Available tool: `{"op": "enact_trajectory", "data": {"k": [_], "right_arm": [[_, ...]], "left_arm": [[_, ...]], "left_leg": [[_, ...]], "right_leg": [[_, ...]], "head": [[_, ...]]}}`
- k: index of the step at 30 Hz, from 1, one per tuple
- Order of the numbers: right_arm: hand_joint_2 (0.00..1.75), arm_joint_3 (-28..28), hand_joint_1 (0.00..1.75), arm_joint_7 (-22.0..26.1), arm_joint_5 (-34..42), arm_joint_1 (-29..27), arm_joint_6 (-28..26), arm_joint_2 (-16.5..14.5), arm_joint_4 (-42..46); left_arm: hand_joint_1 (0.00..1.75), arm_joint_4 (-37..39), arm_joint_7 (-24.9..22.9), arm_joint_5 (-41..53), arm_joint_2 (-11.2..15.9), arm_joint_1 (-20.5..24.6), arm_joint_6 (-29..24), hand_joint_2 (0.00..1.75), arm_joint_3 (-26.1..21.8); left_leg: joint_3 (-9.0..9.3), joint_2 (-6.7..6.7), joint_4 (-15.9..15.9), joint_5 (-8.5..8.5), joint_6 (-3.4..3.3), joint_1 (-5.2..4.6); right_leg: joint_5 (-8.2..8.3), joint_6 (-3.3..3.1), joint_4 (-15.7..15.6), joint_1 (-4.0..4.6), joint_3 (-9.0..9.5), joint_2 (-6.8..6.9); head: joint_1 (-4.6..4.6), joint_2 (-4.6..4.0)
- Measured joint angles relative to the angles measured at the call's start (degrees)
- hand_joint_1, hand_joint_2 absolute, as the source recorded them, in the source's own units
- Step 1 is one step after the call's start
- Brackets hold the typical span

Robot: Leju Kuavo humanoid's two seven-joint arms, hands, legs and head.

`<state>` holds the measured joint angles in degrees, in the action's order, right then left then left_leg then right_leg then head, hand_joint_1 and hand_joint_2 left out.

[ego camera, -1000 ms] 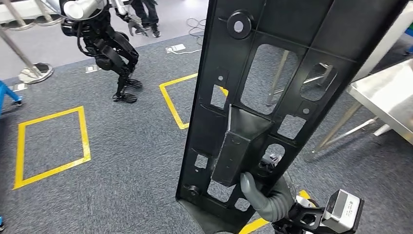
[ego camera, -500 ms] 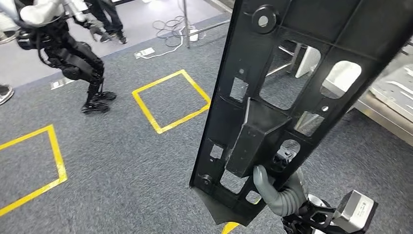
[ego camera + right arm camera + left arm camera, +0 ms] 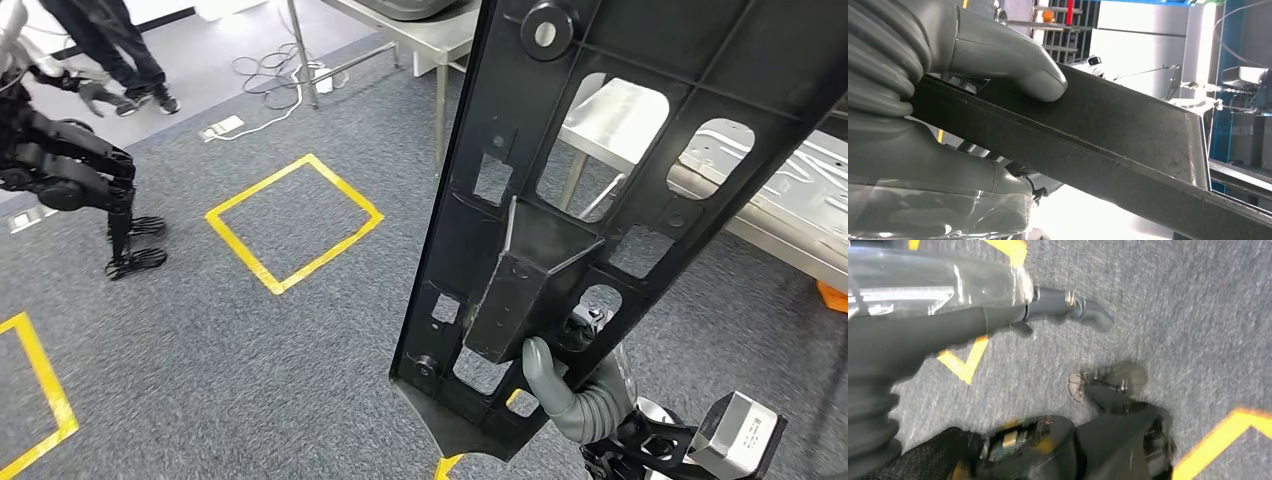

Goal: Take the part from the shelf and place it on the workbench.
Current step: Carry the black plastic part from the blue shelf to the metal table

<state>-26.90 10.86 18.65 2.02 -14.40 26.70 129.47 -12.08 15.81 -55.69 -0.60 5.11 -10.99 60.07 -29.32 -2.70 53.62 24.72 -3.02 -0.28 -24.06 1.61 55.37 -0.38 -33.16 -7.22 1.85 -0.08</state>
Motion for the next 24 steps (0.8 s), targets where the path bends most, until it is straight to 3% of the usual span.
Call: {"op": "enact_trajectory", "data": {"k": [1, 3, 5, 6, 7, 8, 10, 12, 14, 16, 17, 19, 20, 21, 22, 24], "right_arm": [[1.75, 0.0, 1.75, 0.0, 0.0, 0.0, 0.0, 0.1, 0.1], [1.75, 0.1, 1.75, -0.2, -0.1, 0.1, 0.0, 0.2, 0.2], [1.75, 0.1, 1.75, -0.4, -0.1, -0.1, -0.2, 0.2, 0.2], [1.75, 0.1, 1.75, -0.5, -0.2, -0.2, -0.4, 0.2, 0.2], [1.75, 0.1, 1.75, -0.5, -0.3, -0.3, -0.5, 0.3, 0.2], [1.75, 0.1, 1.75, -0.6, -0.4, -0.3, -0.6, 0.3, 0.2], [1.75, 0.1, 1.75, -0.6, -0.7, -0.4, -0.8, 0.3, 0.3], [1.75, 0.1, 1.75, -0.6, -0.9, -0.5, -1.0, 0.3, 0.4], [1.75, 0.2, 1.75, -0.6, -1.0, -0.7, -1.1, 0.4, 0.5], [1.75, 0.2, 1.75, -0.6, -1.1, -0.7, -1.2, 0.4, 0.6], [1.75, 0.2, 1.75, -0.5, -1.1, -0.7, -1.2, 0.4, 0.6], [1.75, 0.2, 1.75, -0.5, -1.0, -0.7, -1.2, 0.4, 0.7], [1.75, 0.2, 1.75, -0.5, -1.0, -0.7, -1.2, 0.4, 0.7], [1.75, 0.2, 1.75, -0.5, -1.0, -0.7, -1.2, 0.4, 0.7], [1.75, 0.2, 1.75, -0.5, -0.9, -0.7, -1.2, 0.4, 0.7], [1.75, 0.2, 1.75, -0.5, -0.9, -0.7, -1.2, 0.4, 0.7]], "left_arm": [[0.0, 0.0, -0.2, 0.0, -0.1, 0.0, 0.0, 1.75, 0.0], [0.0, 0.0, -1.2, 0.0, -0.2, -0.1, 0.0, 1.75, 0.0], [0.0, 0.0, -2.6, -0.2, -0.2, -0.2, -0.1, 1.75, 0.1], [0.0, 0.0, -3.4, -0.3, -0.1, -0.2, -0.2, 1.75, 0.1], [0.0, 0.0, -4.1, -0.4, -0.1, -0.2, -0.3, 1.75, 0.1], [0.0, 0.0, -4.8, -0.6, -0.1, -0.2, -0.4, 1.75, 0.1], [0.0, 0.0, -5.9, -0.7, 0.1, -0.2, -0.5, 1.75, 0.1], [0.0, 0.0, -6.3, -0.9, 0.4, -0.1, -0.6, 1.75, 0.2], [0.0, 0.1, -6.1, -0.9, 0.6, -0.1, -0.7, 1.75, 0.2], [0.0, 0.1, -5.7, -0.8, 0.7, -0.1, -0.8, 1.75, 0.3], [0.0, 0.1, -5.3, -0.8, 0.7, 0.0, -0.8, 1.75, 0.3], [0.0, 0.1, -4.7, -0.7, 0.7, 0.1, -0.8, 1.75, 0.4], [0.0, 0.1, -4.3, -0.6, 0.7, 0.1, -0.9, 1.75, 0.4], [0.0, 0.1, -4.0, -0.5, 0.7, 0.2, -0.9, 1.75, 0.4], [0.0, 0.1, -3.8, -0.4, 0.7, 0.3, -0.9, 1.75, 0.4], [0.0, 0.1, -3.5, -0.3, 0.7, 0.4, -0.9, 1.75, 0.4]], "left_leg": [[0.16, 0.72, -0.3, -0.19, -0.26, 0.12], [0.3, 2.2, -0.6, -0.34, -0.58, 0.23], [0.22, 3.81, -0.6, -0.27, -0.62, 0.32], [0.2, 4.6, -0.5, -0.21, -0.56, 0.4], [0.24, 5.36, -0.5, -0.12, -0.42, 0.52], [0.37, 6.05, -0.5, 0.01, -0.21, 0.67], [0.75, 7.16, -0.3, 0.5, 0.56, 0.64], [1.11, 8.02, -0.1, 0.96, 1.37, 0.36], [1.39, 8.88, -0.2, 1.13, 1.98, 0.49], [0.96, 7.69, 1.3, 2.38, 2.59, 0.94], [-0.14, 6.38, 3.8, 3.94, 2.8, 1.1], [-4.15, 3.9, 12.3, 8.05, 2.9, 1.12], [-6.26, 3.46, 16.5, 9.56, 2.83, 1.04], [-7.62, 3.28, 18.9, 9.98, 2.66, 0.92], [-7.81, 3.15, 18.9, 9.14, 2.36, 0.78], [-4.92, 2.06, 11.8, 4.69, 1.37, 0.4]], "right_leg": [[-0.96, 0.18, 1.4, 0.11, -0.66, 1.44], [-4.68, 0.45, 7.9, 0.17, -3.63, 5.1], [-7.82, 0.91, 15.7, -0.16, -7.28, 6.33], [-7.95, 1.19, 17.2, -0.41, -8.01, 6.5], [-6.95, 1.48, 16.2, -0.69, -7.44, 6.72], [-5.08, 1.78, 12.7, -0.97, -5.55, 7.22], [-1.82, 2.27, 3.8, -1.24, -0.65, 9.7], [-1.03, 1.83, -0.2, -1.11, 1.49, 10.94], [-1.07, 0.8, -0.1, -0.84, 1.25, 9.7], [-0.88, 0.03, -0.2, -0.81, 1.12, 8.54], [-0.74, -0.34, -0.2, -0.86, 1.12, 7.98], [-0.62, -0.78, -0.2, -0.75, 0.95, 6.82], [-0.58, -0.9, -0.2, -0.63, 0.88, 6.15], [-0.55, -0.97, -0.2, -0.49, 0.87, 5.4], [-0.53, -1.0, -0.2, -0.36, 0.92, 4.61], [-0.48, -1.0, -0.2, -0.16, 1.07, 2.94]], "head": [[0.03, -0.01], [0.09, 0.0], [0.11, 0.01], [0.11, 0.01], [0.11, 0.01], [0.11, 0.01], [0.14, 0.01], [0.14, 0.01], [0.11, 0.0], [0.12, 0.0], [0.12, 0.0], [0.09, 0.01], [0.09, 0.0], [0.09, 0.01], [0.09, 0.01], [0.1, 0.01]]}}
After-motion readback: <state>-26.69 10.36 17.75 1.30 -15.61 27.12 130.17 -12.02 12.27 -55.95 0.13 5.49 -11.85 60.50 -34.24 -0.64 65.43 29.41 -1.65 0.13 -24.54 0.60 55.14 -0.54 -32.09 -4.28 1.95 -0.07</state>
